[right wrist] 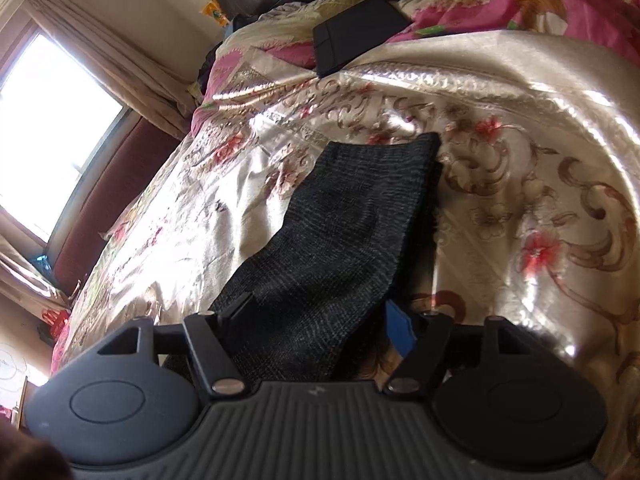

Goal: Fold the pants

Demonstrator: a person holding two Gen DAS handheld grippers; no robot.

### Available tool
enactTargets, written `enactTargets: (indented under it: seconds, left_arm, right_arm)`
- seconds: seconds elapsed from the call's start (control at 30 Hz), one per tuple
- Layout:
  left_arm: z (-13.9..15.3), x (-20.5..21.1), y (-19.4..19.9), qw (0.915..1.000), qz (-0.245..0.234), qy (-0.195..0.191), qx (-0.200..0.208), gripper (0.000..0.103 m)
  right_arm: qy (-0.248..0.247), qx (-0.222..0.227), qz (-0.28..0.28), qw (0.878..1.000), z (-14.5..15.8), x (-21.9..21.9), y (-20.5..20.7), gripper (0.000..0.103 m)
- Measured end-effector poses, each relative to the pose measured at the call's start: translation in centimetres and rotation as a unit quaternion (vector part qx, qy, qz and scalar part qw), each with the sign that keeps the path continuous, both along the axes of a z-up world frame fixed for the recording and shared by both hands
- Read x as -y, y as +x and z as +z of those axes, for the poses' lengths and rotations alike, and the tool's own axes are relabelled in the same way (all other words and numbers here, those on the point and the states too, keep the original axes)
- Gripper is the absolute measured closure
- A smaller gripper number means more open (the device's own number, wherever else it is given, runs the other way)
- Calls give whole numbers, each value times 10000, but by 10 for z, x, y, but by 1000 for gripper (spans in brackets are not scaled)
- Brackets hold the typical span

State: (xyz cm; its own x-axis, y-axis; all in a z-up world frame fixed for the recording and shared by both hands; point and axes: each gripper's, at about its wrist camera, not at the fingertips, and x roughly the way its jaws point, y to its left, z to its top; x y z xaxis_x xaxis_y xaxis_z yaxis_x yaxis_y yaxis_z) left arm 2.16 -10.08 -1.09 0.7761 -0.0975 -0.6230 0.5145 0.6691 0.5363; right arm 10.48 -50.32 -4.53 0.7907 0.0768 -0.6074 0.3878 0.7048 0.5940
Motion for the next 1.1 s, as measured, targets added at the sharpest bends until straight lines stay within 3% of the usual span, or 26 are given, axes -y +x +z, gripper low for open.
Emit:
enactTargets:
  seconds: [0.03,0.1,0.13,0.17,0.2,0.23,0.37,0.43,0.53,0.6,0.73,0.87,1.0,1.07,1.1]
  left_arm:
    - [0,-2,1,10000,43,-1,9,47]
    - [1,-3,5,9999,104,26,52,47]
    - [2,-4,6,9999,122,43,90,47]
    - [4,-5,8,9998,143,54,158,47]
    - [7,-6,9,9997,147,49,199,45]
    - [9,-7,11,9996,139,44,242,44]
    - [15,-8,22,9992,61,60,391,43]
    - [13,-5,28,9996,11,-43,294,39]
    - [-8,2,34,9998,-67,178,-40,35]
    - [-10,2,30,9994,-225,278,4,35]
    - [15,-8,37,9981,-558,153,190,35]
    - [30,-11,67,9924,-1178,287,202,35]
    - [22,-8,95,9805,-1809,758,-99,36]
    - [20,-10,108,9755,-1971,875,-426,41]
    - [20,-12,113,9729,-2048,899,-596,44]
  right_arm:
    - [-131,-85,34,9999,-3,-5,9,32]
    - [-311,-161,-13,9994,-9,-9,20,49]
    - [-276,-200,-117,9994,-11,-8,23,85]
    - [216,-149,-152,9995,-16,0,22,94]
    - [619,-22,-215,9978,-19,6,17,94]
    - [666,70,-219,9975,-18,8,12,95]
    - [426,328,-108,9985,1,17,-17,96]
    - [398,224,-190,9988,0,25,-25,96]
    - [-29,-313,0,9995,-15,21,-14,96]
    - [-395,-421,221,9981,-2,13,-10,89]
    - [-1140,-549,462,9909,33,7,-33,87]
    - [-2131,-393,854,9725,68,-21,-47,87]
    - [-2113,-36,2435,9466,80,-82,-1,87]
    - [-2085,83,3284,9212,76,-118,26,87]
    - [-2155,78,3731,9024,74,-138,41,87]
